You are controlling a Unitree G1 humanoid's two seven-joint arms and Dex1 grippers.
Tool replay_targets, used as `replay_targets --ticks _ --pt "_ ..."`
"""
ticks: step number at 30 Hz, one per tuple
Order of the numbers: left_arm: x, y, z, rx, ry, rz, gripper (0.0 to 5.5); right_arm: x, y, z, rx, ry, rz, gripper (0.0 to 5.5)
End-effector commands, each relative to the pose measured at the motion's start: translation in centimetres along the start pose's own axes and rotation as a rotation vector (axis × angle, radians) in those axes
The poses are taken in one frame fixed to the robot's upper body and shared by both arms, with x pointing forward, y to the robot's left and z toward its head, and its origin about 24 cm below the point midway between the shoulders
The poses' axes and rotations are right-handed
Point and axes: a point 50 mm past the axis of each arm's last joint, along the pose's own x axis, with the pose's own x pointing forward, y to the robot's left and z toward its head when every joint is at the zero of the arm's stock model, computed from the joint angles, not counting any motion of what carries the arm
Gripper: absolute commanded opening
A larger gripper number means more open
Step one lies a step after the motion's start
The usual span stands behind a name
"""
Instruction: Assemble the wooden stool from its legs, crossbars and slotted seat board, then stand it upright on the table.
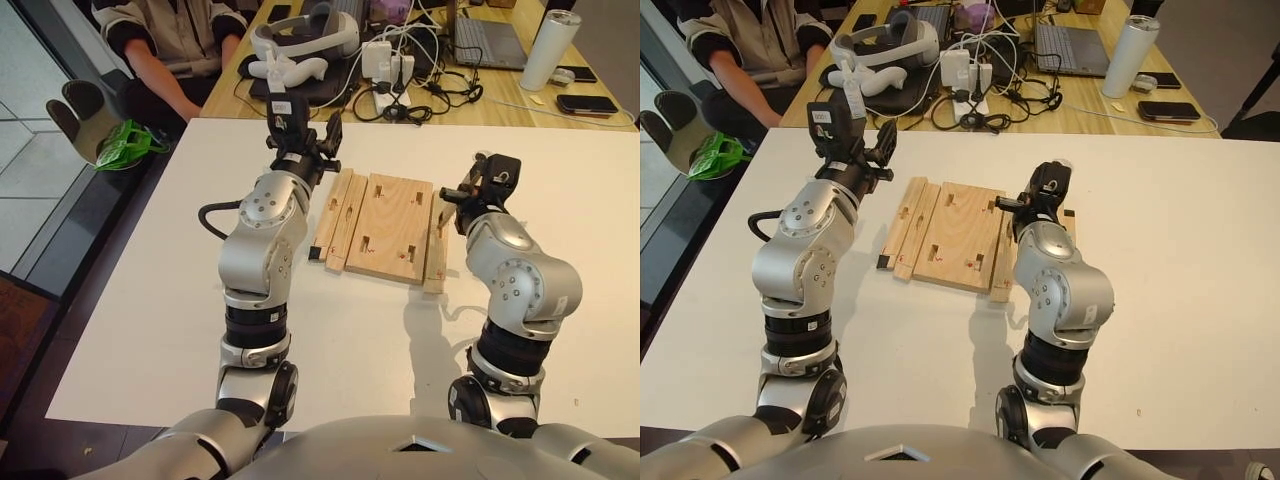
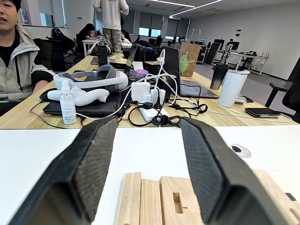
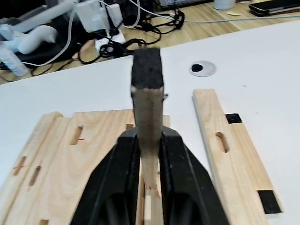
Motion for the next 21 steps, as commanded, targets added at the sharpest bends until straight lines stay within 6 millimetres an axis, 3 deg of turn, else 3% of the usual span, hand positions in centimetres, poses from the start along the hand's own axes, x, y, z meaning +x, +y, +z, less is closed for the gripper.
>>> replay_targets --ticks 1,8,21 --pt "0.3 -0.1 0.1 -0.004 0.001 0.011 2.47 -0.9 0.0 0.7 0.148 0.019 0.103 0.4" --pt "0.5 -0.2 0.0 0.005 0.01 -0.009 2.47 -1.1 -0.9 -2.1 0.259 0.15 0.043 0.4" --pt "0.6 -0.3 0.0 0.013 0.019 -0.03 2.47 0.8 -1.4 -4.7 0.294 0.184 0.027 0.4"
